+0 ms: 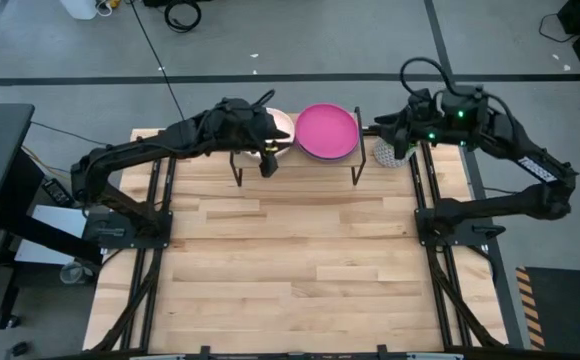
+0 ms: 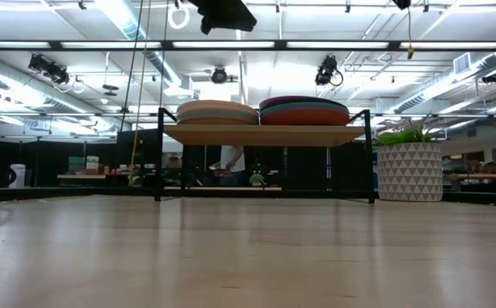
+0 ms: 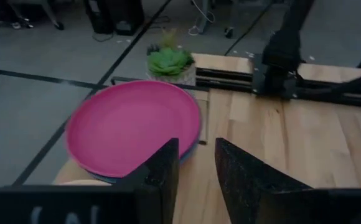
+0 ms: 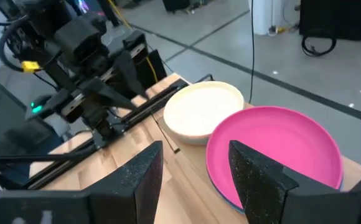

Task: Place and stack plates onto a shelf
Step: Return to Home Position

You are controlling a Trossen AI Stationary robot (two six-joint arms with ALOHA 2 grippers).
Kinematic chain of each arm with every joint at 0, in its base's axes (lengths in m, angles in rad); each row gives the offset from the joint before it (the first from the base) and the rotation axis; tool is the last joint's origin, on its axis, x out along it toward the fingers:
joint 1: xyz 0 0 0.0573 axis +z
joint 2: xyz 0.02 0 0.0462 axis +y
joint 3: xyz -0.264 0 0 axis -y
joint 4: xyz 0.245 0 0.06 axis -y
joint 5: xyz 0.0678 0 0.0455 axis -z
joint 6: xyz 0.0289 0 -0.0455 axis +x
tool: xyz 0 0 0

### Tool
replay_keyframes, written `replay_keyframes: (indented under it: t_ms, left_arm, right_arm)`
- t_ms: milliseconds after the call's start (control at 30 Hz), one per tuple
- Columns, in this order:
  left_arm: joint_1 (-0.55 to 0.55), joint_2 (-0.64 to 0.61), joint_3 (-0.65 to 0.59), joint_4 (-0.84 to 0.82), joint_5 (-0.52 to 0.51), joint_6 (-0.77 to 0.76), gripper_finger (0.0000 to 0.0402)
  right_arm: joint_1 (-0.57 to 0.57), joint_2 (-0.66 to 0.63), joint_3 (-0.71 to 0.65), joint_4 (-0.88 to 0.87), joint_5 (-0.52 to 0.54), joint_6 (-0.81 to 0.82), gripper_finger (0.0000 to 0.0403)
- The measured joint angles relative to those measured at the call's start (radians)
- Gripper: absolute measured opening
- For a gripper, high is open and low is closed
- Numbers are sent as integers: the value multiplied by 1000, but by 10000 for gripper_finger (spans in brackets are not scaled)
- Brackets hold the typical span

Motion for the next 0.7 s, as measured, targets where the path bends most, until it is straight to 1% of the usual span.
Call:
replay_keyframes:
  t_ms: [100,267,367,467,533,600,633,700]
  left_arm:
    - [-23,0,0,-19,0,0,97]
    - [-88,0,0,-49,-8,-2,71]
    - [-128,-5,0,-91,-42,5,55]
    - [-153,-8,-11,-95,-50,13,41]
    - [-165,-21,-71,-48,-52,-6,34]
    - [-175,-55,-163,7,-52,-40,29]
    - [-181,-73,-209,63,-52,-66,27]
    - [-194,-130,-309,122,-52,-119,25]
  right_arm:
    - [1,-71,-123,92,0,11,189]
    - [0,-171,-292,186,14,86,185]
    - [0,-224,-363,223,19,115,176]
    - [0,-272,-421,234,35,130,166]
    - [0,-304,-459,235,51,128,160]
    - [0,-336,-501,243,55,126,153]
    - [0,-353,-523,249,54,130,150]
    - [0,-386,-571,266,46,147,141]
